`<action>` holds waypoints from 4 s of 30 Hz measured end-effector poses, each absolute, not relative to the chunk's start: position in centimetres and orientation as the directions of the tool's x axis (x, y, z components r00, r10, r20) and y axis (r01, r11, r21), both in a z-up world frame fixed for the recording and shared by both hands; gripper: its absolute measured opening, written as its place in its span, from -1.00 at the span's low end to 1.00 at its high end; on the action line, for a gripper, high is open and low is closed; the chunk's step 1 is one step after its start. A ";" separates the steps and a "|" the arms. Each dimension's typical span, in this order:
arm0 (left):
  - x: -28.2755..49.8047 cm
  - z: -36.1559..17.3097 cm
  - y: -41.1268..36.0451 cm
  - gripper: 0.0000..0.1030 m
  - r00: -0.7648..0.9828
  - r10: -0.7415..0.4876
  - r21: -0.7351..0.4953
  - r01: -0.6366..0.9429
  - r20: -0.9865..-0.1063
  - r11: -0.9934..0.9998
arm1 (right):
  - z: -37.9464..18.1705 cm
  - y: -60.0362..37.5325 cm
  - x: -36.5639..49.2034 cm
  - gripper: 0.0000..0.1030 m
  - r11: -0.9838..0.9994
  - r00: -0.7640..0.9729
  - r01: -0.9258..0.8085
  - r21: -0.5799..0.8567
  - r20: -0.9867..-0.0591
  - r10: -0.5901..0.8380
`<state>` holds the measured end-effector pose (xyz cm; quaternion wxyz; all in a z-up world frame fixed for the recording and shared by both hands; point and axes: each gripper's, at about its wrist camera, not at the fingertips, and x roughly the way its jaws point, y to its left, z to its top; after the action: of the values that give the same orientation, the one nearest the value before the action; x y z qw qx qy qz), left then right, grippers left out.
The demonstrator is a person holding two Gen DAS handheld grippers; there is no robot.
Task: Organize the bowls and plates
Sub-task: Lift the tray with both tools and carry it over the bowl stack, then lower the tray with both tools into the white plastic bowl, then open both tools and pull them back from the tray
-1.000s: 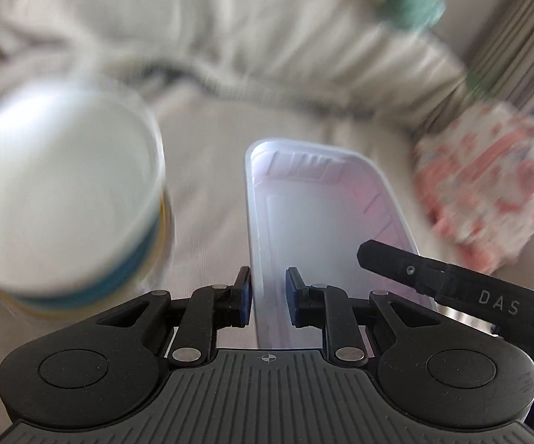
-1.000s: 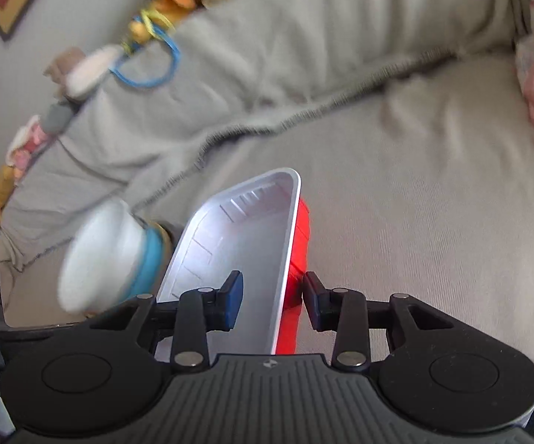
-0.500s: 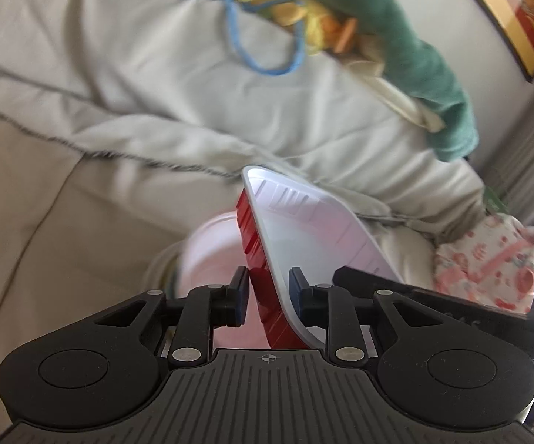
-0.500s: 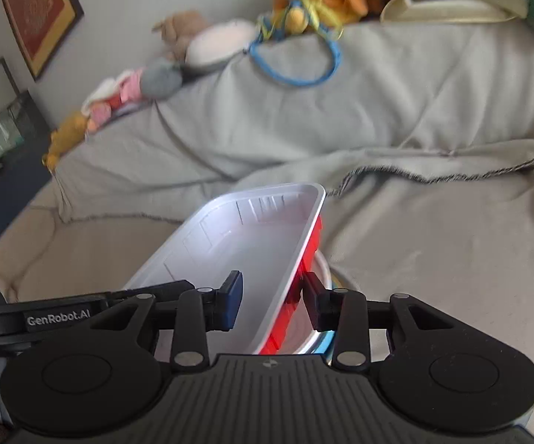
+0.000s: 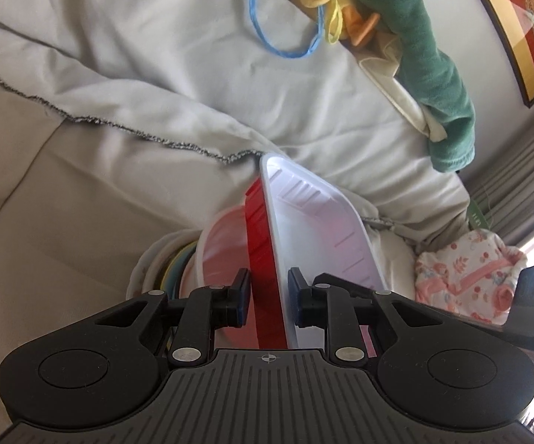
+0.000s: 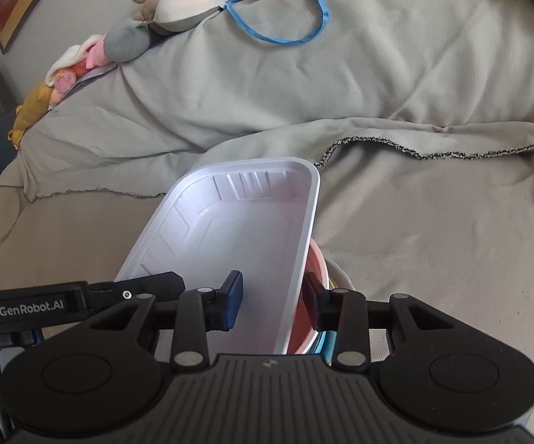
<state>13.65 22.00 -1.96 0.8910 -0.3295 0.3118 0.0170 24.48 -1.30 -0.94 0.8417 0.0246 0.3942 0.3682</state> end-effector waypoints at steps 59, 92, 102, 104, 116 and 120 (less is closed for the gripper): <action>10.1 -0.2 22.9 -0.57 0.815 -0.194 -0.637 -0.254 -0.546 0.728 | 0.5 -2.5 20.9 -0.29 0.710 0.459 -0.649 0.275 -0.603 0.653; 10.0 -1.0 26.1 -0.57 0.843 -0.091 -0.664 -0.346 -0.530 0.662 | -0.5 -4.8 24.4 -0.28 0.737 0.432 -0.537 0.411 -0.616 0.659; 11.6 -3.8 27.0 -0.57 0.816 -0.180 -0.720 -0.353 -0.549 0.597 | -2.1 -4.5 25.5 -0.22 0.704 0.358 -0.500 0.505 -0.619 0.699; 12.0 -3.9 26.9 -0.57 0.812 -0.182 -0.714 -0.353 -0.555 0.604 | -2.0 -4.3 25.6 -0.22 0.702 0.358 -0.506 0.501 -0.618 0.700; 10.2 -1.5 26.4 -0.57 0.840 -0.112 -0.667 -0.334 -0.532 0.667 | -0.7 -4.6 24.7 -0.21 0.733 0.435 -0.517 0.442 -0.602 0.670; 7.0 2.4 22.1 -0.55 0.877 0.043 -0.483 -0.304 -0.478 0.821 | 1.8 -6.8 22.6 0.00 0.733 0.502 -0.536 0.418 -0.540 0.675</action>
<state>6.96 22.10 2.37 0.9263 -0.2839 0.2295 0.0935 22.62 -6.76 1.76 0.8610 0.0983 0.3539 0.3517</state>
